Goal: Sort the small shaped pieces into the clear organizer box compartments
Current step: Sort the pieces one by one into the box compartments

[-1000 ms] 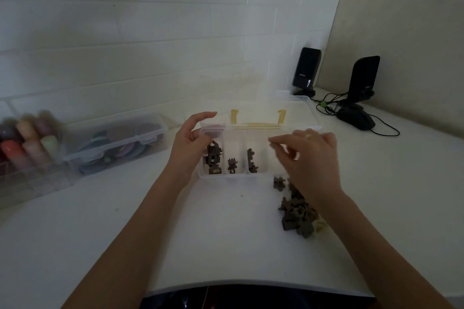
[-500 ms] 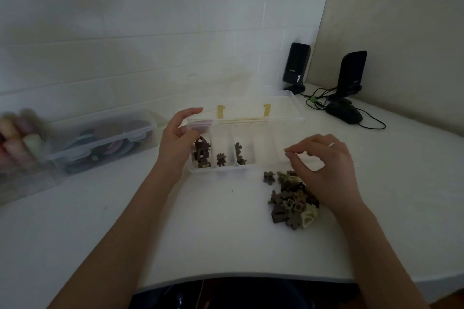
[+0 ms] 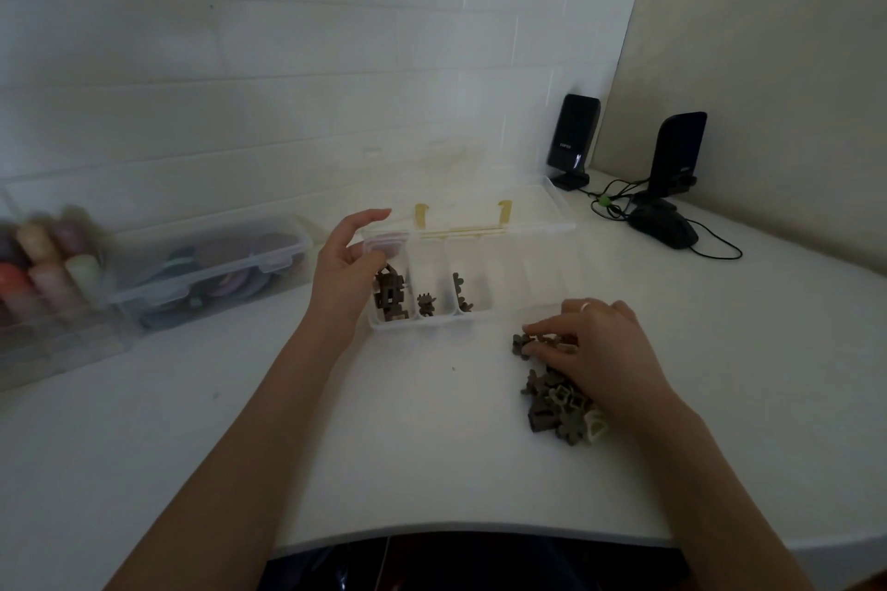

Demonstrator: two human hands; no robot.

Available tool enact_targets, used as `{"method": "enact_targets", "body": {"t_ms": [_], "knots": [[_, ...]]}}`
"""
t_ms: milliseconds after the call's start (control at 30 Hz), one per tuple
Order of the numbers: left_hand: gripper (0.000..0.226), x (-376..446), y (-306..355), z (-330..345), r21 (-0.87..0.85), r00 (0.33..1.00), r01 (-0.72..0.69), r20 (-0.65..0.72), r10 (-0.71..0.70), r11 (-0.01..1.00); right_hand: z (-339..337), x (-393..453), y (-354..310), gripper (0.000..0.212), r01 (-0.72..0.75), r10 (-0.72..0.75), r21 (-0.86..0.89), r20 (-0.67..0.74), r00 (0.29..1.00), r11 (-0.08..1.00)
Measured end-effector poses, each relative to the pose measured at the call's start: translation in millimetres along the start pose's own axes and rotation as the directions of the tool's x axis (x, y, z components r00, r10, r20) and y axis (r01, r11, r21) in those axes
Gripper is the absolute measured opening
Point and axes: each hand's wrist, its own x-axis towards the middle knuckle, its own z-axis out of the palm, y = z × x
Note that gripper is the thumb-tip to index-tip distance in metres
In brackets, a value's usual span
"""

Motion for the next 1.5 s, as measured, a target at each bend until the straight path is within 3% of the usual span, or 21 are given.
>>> {"method": "enact_targets", "body": {"t_ms": [267,467,667,900,1067,1267,1500], "knots": [[0.042,1.8,-0.1,-0.1,-0.003,1.0,0.015,0.015,-0.015,1.0,-2.0,-0.4,-6.2,0.003,0.044,-0.042,0.204,-0.018,0.999,0.978],[0.044,4.4,-2.4,-0.8,0.013,0.999,0.018,0.03,-0.018,1.0,-6.6,4.1,-18.2,0.005,0.037,0.046,0.517,-0.147,0.988,0.855],[0.044,4.5,-1.5,-1.8,0.02,0.999,0.023,0.04,-0.024,1.0,-17.4,23.2,-31.1,0.006,0.097,-0.029,0.537,-0.134,0.991,0.838],[0.042,3.5,1.8,-0.7,0.033,0.998,0.035,0.05,-0.036,0.999,-12.5,66.2,-43.6,0.009,0.254,-0.203,0.147,-0.292,0.934,0.956],[0.043,2.8,1.8,-1.1,0.033,0.997,0.017,0.076,-0.019,0.999,1.5,77.6,-47.8,0.016,0.323,-0.377,-0.226,-0.266,0.887,0.919],[0.043,3.9,-0.4,-2.4,0.04,0.998,0.019,0.06,-0.022,0.999,2.3,89.4,-61.0,0.01,0.258,-0.326,-0.461,-0.073,0.942,0.849],[0.045,4.4,-1.5,-2.8,0.052,0.999,0.025,0.045,-0.027,0.998,-0.9,89.3,-67.1,0.01,0.246,-0.251,-0.504,0.06,0.966,0.828]]}}
